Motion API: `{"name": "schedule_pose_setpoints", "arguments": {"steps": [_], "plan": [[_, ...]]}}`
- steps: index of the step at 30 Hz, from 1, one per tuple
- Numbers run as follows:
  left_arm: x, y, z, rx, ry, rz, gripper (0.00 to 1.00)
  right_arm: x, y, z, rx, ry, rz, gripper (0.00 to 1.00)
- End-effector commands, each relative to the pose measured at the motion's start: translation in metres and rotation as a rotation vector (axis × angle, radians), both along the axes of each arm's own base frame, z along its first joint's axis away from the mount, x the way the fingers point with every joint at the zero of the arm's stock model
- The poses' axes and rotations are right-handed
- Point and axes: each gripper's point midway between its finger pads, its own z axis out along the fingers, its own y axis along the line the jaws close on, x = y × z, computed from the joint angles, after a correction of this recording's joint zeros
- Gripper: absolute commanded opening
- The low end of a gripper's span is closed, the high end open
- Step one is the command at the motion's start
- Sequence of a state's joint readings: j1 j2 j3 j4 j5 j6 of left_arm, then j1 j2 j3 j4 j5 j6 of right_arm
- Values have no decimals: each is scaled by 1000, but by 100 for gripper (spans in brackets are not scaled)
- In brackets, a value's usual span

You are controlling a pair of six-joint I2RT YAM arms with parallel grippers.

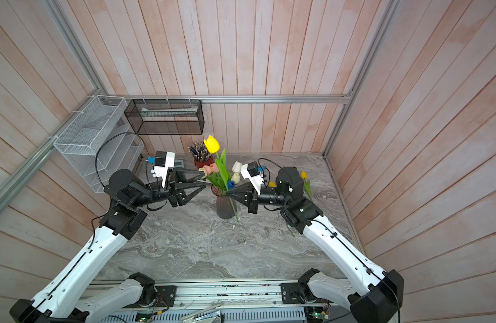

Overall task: Pick out yellow flowers from the vase
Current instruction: Place the flower at the center of the board.

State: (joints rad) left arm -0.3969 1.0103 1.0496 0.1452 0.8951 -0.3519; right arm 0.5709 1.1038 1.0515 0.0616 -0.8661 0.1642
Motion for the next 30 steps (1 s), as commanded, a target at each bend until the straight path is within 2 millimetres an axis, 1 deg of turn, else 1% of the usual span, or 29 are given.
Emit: {"name": "schedule_pose_setpoints", "arguments": {"steps": [1,5,7,10,14,15,20,22,26,29,30], "plan": [[16,18,-10,19,10,173,64,18,-23,13,14,2,-142,0],[27,38,-23,46,6,324,65,36,-49,7,-11,44,-280,0],[30,46,-28,58,1,390,67,48,-62,-2,-42,82,-367,0],[36,58,-43,87,4,482,69,72,-82,-25,-120,165,-527,0],[44,71,-63,122,21,576,74,93,-100,-58,-218,262,-653,0],[47,74,-68,132,25,594,75,97,-103,-65,-237,278,-670,0],[63,89,-94,185,65,715,82,118,-115,-115,-398,358,-738,0],[67,95,-103,202,76,756,84,122,-117,-134,-453,383,-741,0],[71,100,-117,225,93,782,86,134,-124,-177,-579,439,-767,0],[73,104,-126,234,109,803,87,140,-124,-205,-643,478,-760,0],[74,105,-128,237,111,810,87,142,-123,-212,-657,484,-750,0]]}}
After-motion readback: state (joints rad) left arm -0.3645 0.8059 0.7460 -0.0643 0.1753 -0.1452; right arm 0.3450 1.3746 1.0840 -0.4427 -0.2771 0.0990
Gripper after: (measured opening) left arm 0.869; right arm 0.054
